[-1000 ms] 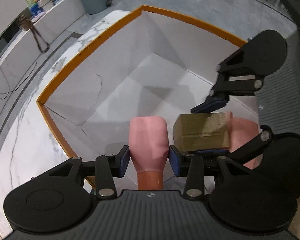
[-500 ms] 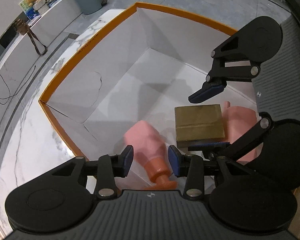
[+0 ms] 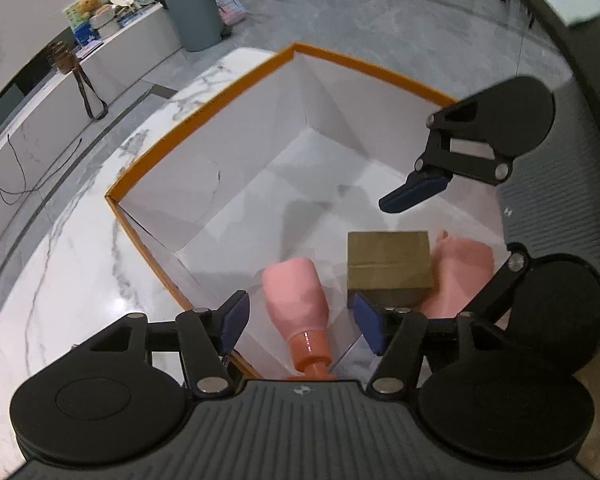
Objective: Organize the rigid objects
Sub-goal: 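Open the left tool to drop the pink bottle while the right tool releases the cardboard box, then move both tools back toward the remaining table items, then grasp the white lotion tube with the left tool while the right tool grasps the plaid case, then carry the lotion tube and plaid case over the orange box, then open the left tool to drop the lotion tube while the right tool drops the plaid case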
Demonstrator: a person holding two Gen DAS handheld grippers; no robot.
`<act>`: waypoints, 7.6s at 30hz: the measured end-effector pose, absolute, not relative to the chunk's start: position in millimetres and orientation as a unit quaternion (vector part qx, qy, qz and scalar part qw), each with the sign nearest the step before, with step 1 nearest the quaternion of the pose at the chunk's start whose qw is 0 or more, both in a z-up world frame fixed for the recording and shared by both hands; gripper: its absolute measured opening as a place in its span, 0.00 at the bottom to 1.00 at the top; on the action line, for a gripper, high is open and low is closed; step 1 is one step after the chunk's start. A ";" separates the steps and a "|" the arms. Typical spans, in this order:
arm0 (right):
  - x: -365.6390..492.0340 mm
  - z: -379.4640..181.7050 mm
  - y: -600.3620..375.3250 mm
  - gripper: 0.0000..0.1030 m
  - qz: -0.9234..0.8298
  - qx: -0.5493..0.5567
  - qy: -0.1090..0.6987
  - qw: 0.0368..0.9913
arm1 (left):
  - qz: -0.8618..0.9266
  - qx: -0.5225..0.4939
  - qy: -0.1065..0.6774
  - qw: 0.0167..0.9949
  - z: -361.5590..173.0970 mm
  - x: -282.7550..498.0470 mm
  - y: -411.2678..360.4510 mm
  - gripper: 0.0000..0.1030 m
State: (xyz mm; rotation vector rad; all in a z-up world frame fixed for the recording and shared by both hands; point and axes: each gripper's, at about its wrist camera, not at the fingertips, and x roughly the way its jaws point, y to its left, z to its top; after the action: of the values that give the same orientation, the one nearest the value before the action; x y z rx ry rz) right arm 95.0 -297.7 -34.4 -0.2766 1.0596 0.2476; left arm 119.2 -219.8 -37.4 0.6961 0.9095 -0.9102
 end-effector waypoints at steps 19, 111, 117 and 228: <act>82.1 -6.0 -278.4 0.89 0.071 -0.164 0.482 0.858 | -0.433 0.222 0.382 0.786 0.4 102.8 -173.3 0.68; 106.2 -81.9 -85.3 0.76 0.226 -0.195 0.587 0.752 | -0.279 0.204 0.546 0.763 -92.2 123.6 25.2 0.55; 120.3 -85.4 -98.2 0.71 0.208 -0.137 0.594 0.765 | -0.274 0.202 0.549 0.763 -92.3 123.4 24.4 0.56; 131.4 -33.9 -307.1 0.64 0.055 -0.115 0.505 0.854 | -0.376 0.245 0.441 0.777 -31.6 148.6 -224.7 0.28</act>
State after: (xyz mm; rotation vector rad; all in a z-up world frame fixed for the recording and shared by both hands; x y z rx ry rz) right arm 131.4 -307.1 -33.9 -0.2409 1.0616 0.1151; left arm 148.6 -224.7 -31.6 0.5290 0.9548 -0.8137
